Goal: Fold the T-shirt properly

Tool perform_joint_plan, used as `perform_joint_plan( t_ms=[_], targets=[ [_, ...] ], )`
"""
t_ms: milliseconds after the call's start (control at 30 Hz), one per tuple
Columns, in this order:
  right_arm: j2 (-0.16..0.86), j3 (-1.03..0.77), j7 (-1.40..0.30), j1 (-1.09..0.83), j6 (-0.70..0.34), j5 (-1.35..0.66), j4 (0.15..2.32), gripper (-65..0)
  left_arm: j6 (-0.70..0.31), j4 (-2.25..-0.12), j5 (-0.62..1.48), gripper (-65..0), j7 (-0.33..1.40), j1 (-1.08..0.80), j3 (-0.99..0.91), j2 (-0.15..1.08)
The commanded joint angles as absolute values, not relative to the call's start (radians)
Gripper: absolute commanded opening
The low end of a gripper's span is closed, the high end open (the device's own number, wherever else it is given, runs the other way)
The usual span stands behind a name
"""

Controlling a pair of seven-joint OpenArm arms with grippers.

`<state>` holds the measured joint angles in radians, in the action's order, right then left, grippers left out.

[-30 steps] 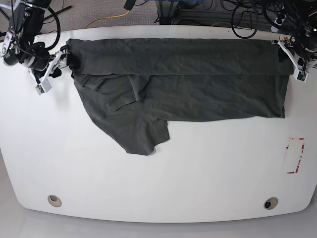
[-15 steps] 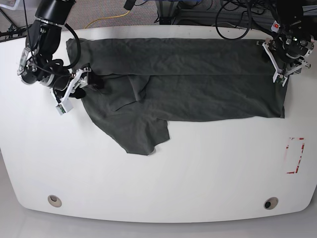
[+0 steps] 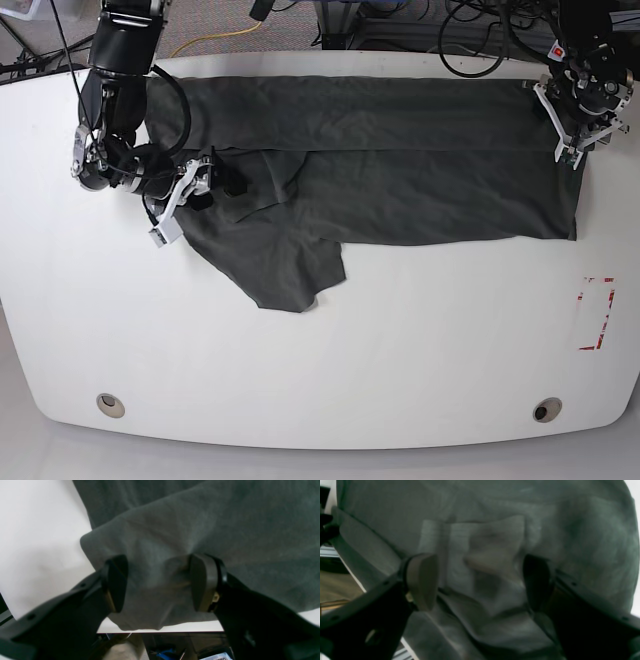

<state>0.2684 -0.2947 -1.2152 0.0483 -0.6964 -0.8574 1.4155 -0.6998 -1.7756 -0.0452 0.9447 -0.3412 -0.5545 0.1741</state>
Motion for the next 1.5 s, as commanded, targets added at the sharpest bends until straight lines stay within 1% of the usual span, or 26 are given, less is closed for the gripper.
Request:
perform_joint_plan(
  t_ms=[0,167,200,233,300,400,433,467,500,633,700,733,800,867,900,1033,1233,1467],
  targets=[
    [0.283,-0.3,-1.181,0.09,-0.698,-0.831,1.405,-16.2,-0.698,-1.784,-0.056,-28.5,0.954,-0.346,-0.556,0.18],
    [0.282,-0.3,-1.178,0.108,-0.698,-0.733,1.402,-16.3,-0.698,-1.784,-0.056,-28.5,0.954,-0.346,-0.556,0.18],
    [0.282,-0.3,-1.178,0.108,-0.698,-0.733,1.402,-16.8,-0.698,-1.784,-0.056,-28.5,0.954,-0.346,-0.556,0.18],
    [0.282,-0.3,-1.178,0.108,-0.698,-0.731,1.402,-18.7,-0.698,-1.785,-0.056,-28.5,0.954,-0.344,-0.556,0.18],
    [0.278,-0.3,-1.178,0.108,-0.698,-0.731,1.402,-27.0,-0.698,-1.785,-0.056,-28.5,0.954,-0.344,-0.556,0.18],
    [0.259,-0.3,-1.178,0.107,-0.698,-0.727,1.4,-43.1,-0.698,-1.785,-0.056,-28.5,0.954,-0.344,-0.556,0.18],
    [0.254,-0.298,-1.178,0.107,-0.698,-0.727,1.399,-46.1,-0.698,-1.785,-0.056,-28.5,0.954,-0.344,-0.555,0.18],
    [0.251,-0.298,-1.178,0.107,-0.698,-0.727,1.399,-47.7,-0.698,-1.785,-0.056,-28.5,0.954,-0.344,-0.555,0.18],
    [0.246,-0.298,-1.178,0.107,-0.698,-0.727,1.399,-47.4,-0.698,-1.785,-0.056,-28.5,0.954,-0.344,-0.553,0.18],
    [0.242,-0.298,-1.178,0.107,-0.698,-0.727,1.399,-41.1,-0.698,-1.785,-0.056,-28.5,0.954,-0.344,-0.553,0.18],
    [0.231,-0.298,-1.178,0.107,-0.698,-0.725,1.399,-40.9,-0.698,-1.785,-0.056,-28.5,0.954,-0.344,-0.553,0.18],
    [0.229,-0.298,-1.178,0.107,-0.698,-0.725,1.399,-42.8,-0.698,-1.785,-0.056,-28.5,0.954,-0.344,-0.553,0.18],
    [0.228,-0.298,-1.178,0.107,-0.698,-0.725,1.399,-50.1,-0.698,-1.785,-0.056,-28.5,0.954,-0.344,-0.555,0.182],
    [0.228,-0.298,-1.178,0.107,-0.698,-0.725,1.399,-61.0,-0.698,-1.785,-0.056,-28.5,0.954,-0.343,-0.555,0.183],
    [0.228,-0.298,-1.178,0.107,-0.698,-0.725,1.399,-65.0,-0.698,-1.787,-0.056,-28.5,0.954,-0.343,-0.555,0.183],
    [0.225,-0.298,-1.178,0.107,-0.698,-0.727,1.408,-65.0,-0.698,-1.787,-0.058,-28.5,0.954,-0.343,-0.553,0.183],
    [0.222,-0.3,-1.176,0.12,-0.698,-0.728,1.486,-65.0,-0.698,-1.787,-0.058,-28.5,0.954,-0.344,-0.552,0.182],
    [0.219,-0.302,-1.176,0.166,-0.698,-0.728,1.489,-65.0,-0.698,-1.785,-0.058,-28.5,0.954,-0.344,-0.552,0.182]
  ],
)
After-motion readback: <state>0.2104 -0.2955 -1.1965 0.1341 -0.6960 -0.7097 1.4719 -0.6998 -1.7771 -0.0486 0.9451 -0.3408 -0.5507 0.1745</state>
